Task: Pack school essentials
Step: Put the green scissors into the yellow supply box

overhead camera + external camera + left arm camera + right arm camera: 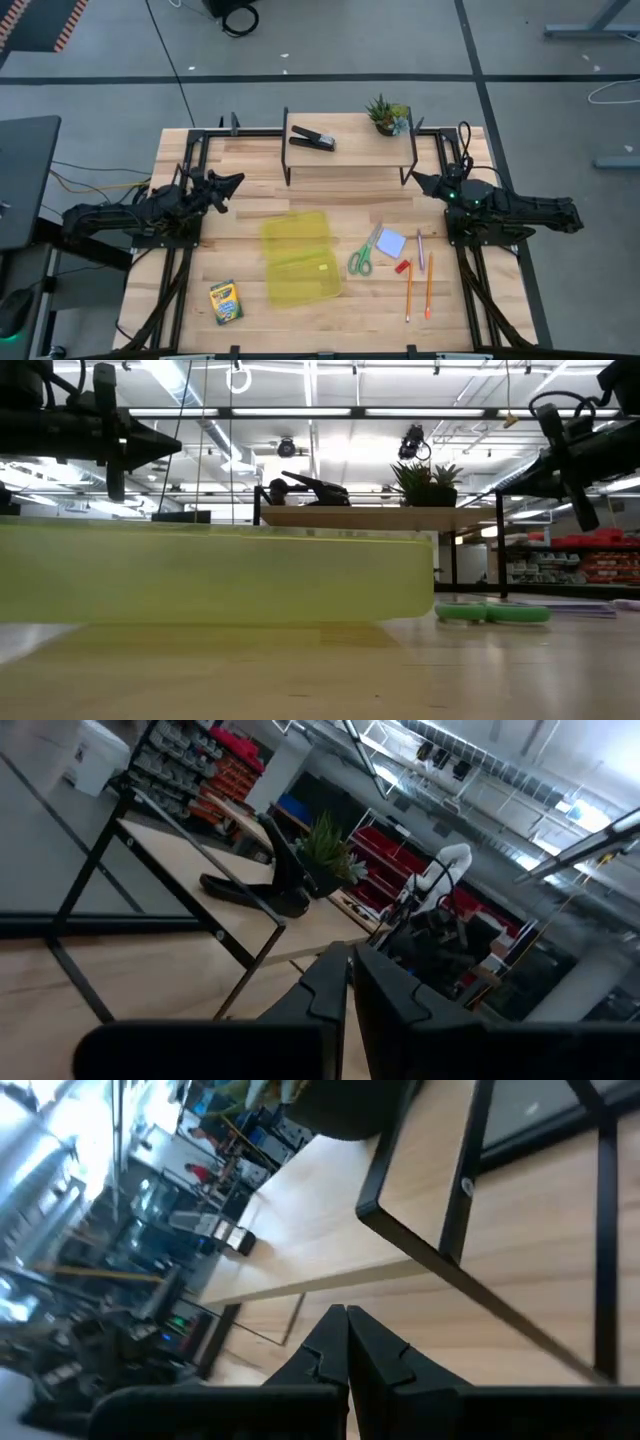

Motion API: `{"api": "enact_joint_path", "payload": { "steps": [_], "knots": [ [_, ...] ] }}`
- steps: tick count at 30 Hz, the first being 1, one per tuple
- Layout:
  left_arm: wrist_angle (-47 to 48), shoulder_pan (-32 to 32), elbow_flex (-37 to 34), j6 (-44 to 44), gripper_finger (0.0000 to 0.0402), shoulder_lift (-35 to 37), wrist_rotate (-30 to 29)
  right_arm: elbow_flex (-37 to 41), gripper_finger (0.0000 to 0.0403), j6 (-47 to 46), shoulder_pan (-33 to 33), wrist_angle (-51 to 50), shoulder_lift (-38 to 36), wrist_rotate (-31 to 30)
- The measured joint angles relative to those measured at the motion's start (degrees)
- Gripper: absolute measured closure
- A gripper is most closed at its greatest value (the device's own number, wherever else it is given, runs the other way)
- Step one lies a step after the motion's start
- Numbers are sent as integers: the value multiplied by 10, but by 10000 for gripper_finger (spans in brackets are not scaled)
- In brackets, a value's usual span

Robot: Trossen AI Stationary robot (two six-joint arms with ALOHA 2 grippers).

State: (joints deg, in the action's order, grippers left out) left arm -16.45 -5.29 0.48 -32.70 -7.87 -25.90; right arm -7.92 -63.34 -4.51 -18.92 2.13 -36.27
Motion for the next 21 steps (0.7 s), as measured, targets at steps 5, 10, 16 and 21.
{"api": "enact_joint_path", "payload": {
  "steps": [5,10,16,21],
  "knots": [
    [-1,0,0,31,377,0,-2,0,395,12,0,0,3,39],
    [-1,0,0,98,384,0,-2,0,395,57,0,23,21,196],
    [1,-7,0,146,387,0,-40,0,395,111,2,126,100,299],
    [8,-17,0,154,379,0,-50,-4,395,163,2,203,204,359]
  ]
}}
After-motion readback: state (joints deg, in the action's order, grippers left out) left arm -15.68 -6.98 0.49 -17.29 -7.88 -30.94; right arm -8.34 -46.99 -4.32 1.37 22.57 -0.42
